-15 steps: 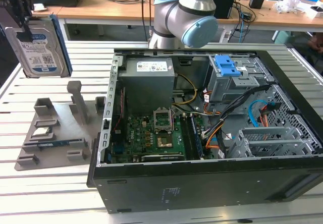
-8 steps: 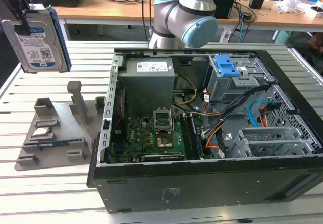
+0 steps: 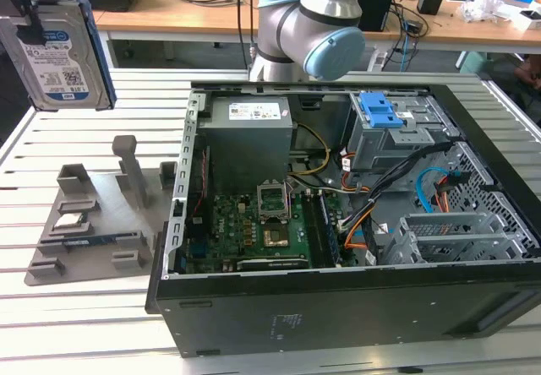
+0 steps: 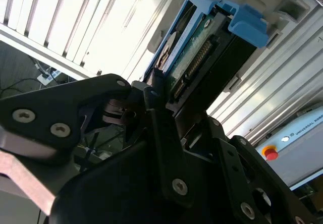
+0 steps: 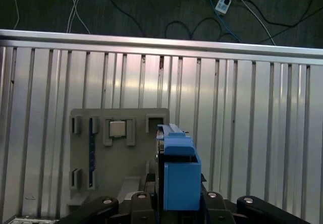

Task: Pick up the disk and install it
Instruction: 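Pick up the disk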

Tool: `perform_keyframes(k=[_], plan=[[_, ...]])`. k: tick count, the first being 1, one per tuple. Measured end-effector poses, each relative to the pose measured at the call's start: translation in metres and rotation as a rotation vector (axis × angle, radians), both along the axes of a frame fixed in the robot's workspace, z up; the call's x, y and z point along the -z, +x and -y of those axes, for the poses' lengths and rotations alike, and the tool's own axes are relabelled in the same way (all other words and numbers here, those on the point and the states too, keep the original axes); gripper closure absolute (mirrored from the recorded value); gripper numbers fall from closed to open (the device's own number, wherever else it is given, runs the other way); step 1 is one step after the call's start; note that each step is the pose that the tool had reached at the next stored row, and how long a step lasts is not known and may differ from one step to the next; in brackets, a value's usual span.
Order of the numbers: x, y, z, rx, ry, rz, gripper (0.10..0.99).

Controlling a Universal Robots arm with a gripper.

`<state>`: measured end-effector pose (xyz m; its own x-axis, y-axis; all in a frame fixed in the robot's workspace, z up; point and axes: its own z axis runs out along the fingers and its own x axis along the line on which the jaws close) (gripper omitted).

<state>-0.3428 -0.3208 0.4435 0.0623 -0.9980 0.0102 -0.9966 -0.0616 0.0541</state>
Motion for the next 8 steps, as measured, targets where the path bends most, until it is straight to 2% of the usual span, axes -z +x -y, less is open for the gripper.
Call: perform_keyframes(k=[2,4,8], plan=[[-0.0041,0.0001,-0.0004,0.000,0.000,-0.0004,0.718],[-0.0130,0.0004,-0.0011,0.000,0.000,-0.0013,0.718],[-0.0252,0.0008,-0.0022,0.000,0.000,-0.0025,0.718]])
